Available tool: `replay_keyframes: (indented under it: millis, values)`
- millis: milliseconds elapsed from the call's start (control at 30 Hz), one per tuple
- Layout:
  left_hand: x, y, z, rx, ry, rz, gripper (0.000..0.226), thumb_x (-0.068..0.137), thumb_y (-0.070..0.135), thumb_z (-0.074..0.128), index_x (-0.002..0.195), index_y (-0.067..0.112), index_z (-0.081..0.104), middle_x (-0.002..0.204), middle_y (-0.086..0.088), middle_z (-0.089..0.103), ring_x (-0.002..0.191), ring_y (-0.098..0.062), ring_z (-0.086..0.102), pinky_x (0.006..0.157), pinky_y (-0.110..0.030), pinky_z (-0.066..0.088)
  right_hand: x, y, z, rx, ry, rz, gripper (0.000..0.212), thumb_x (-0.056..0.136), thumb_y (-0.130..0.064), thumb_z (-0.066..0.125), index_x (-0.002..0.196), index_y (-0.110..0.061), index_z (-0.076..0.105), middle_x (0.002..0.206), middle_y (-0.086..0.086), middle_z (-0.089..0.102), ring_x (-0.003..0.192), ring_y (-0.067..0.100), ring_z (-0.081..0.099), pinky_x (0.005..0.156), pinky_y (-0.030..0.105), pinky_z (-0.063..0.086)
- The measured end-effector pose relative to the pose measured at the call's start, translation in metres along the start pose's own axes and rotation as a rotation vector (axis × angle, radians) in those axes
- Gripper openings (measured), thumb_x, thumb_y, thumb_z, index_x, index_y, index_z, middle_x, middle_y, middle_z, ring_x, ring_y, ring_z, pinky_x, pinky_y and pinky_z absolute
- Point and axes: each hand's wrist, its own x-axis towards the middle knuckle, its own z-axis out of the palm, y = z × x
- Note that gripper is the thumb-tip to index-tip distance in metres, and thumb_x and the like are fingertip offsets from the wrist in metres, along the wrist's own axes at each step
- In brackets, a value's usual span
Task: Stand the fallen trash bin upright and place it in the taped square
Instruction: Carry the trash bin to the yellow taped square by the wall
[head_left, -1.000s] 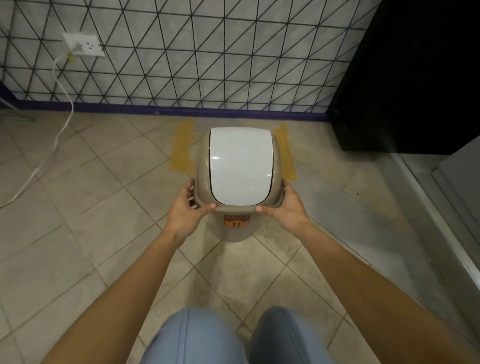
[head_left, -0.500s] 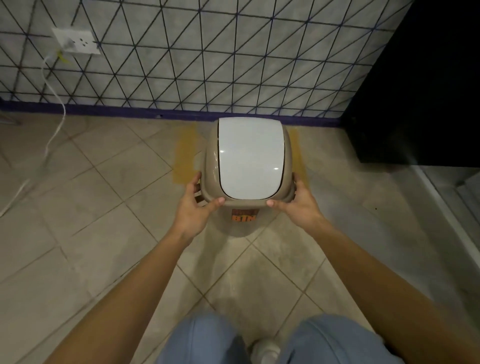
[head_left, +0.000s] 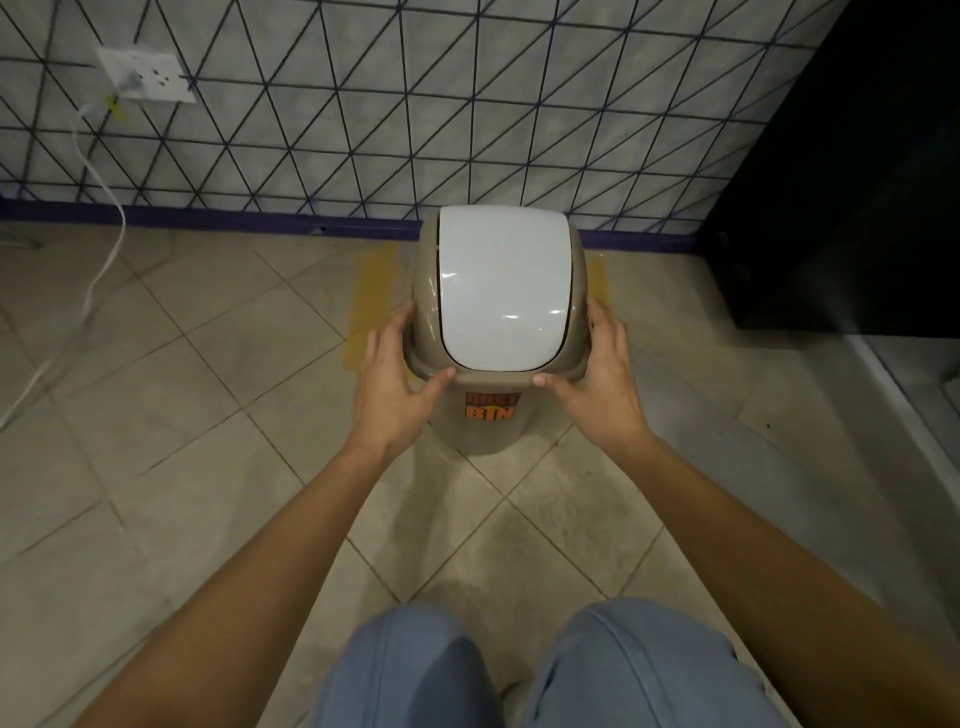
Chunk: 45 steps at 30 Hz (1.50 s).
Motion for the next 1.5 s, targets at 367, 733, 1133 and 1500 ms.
replay_keyframes:
  millis: [367, 733, 1133, 1500]
  values:
    - [0.018, 0.000, 0.005, 0.044, -0.055, 0.076, 0.084, 0.078, 0.021, 0.073, 0.146, 0.025, 0.024, 0.138, -0.005, 0.038, 0.127, -0.017, 0.039, 0.107, -0.036, 0.036, 0.013, -0.001, 0.004, -0.066, -0.011, -0.065, 0.089, 0.074, -0.012, 0.073, 0.144, -0.023, 0.019, 0.152, 0.004, 0.014, 0.141, 0.020, 0.015, 0.113, 0.037, 0.022]
    - [0.068, -0.007, 0.019, -0.092, -0.046, 0.019, 0.085, 0.073, 0.013, 0.077, 0.142, 0.029, 0.030, 0.130, 0.007, 0.036, 0.123, -0.008, 0.039, 0.106, -0.040, 0.040, 0.062, 0.006, 0.010, 0.020, 0.009, -0.002, 0.098, 0.070, -0.013, 0.077, 0.145, -0.020, 0.014, 0.150, -0.001, 0.016, 0.139, 0.013, 0.017, 0.115, 0.037, 0.021]
    - [0.127, -0.009, 0.036, -0.081, -0.013, -0.006, 0.086, 0.069, 0.015, 0.080, 0.140, 0.024, 0.032, 0.129, 0.011, 0.036, 0.119, -0.005, 0.040, 0.099, -0.030, 0.043, 0.125, 0.008, 0.010, 0.105, -0.008, -0.003, 0.095, 0.068, -0.008, 0.077, 0.143, -0.015, 0.019, 0.146, 0.004, 0.021, 0.136, 0.014, 0.023, 0.114, 0.032, 0.024]
    - [0.190, -0.021, 0.047, -0.154, -0.043, 0.015, 0.086, 0.068, 0.010, 0.081, 0.138, 0.022, 0.034, 0.131, 0.007, 0.037, 0.120, -0.005, 0.040, 0.099, -0.023, 0.039, 0.187, 0.013, 0.021, 0.087, 0.028, 0.046, 0.099, 0.064, -0.006, 0.080, 0.143, -0.018, 0.020, 0.143, 0.005, 0.024, 0.135, 0.019, 0.028, 0.111, 0.043, 0.032]
